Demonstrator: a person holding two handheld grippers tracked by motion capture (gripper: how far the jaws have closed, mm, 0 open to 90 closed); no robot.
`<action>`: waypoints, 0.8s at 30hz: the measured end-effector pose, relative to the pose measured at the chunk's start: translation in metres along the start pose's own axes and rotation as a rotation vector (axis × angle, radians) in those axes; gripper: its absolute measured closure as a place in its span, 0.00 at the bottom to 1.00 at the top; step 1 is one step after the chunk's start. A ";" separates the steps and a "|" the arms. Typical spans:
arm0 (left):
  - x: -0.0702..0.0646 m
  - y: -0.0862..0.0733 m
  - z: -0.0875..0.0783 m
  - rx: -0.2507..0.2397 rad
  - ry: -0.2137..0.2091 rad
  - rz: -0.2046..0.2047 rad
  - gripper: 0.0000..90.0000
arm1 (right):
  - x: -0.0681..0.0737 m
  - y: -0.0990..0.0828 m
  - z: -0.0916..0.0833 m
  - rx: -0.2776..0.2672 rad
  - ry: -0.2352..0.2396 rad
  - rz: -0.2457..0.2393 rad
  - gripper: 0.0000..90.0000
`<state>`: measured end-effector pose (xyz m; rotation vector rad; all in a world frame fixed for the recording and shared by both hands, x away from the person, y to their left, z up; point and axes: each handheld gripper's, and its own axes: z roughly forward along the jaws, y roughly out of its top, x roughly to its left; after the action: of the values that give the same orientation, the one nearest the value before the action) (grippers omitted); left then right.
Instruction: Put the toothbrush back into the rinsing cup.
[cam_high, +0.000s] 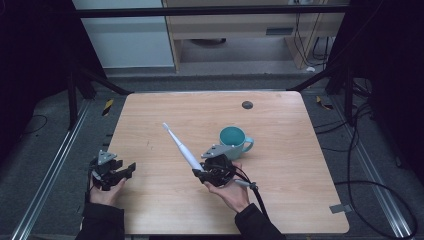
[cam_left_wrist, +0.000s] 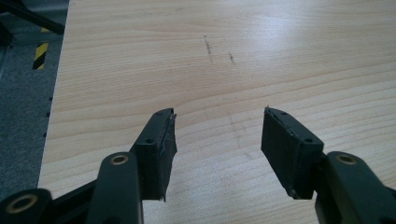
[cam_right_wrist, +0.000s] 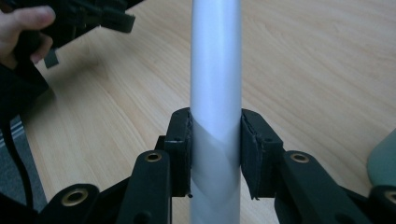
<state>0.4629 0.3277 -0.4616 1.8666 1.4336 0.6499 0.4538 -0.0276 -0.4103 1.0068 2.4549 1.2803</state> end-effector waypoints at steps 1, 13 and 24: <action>0.000 0.000 0.000 0.001 0.000 0.000 0.49 | -0.001 0.001 -0.002 -0.026 0.002 0.002 0.74; -0.001 -0.001 0.001 0.005 -0.003 0.003 0.49 | -0.017 0.008 -0.015 -0.192 -0.019 0.040 0.74; -0.001 -0.001 0.002 0.007 -0.002 0.005 0.49 | -0.040 0.015 -0.017 -0.310 -0.102 0.085 0.74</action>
<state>0.4636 0.3266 -0.4635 1.8756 1.4323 0.6459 0.4834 -0.0587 -0.3932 1.0708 2.0761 1.5354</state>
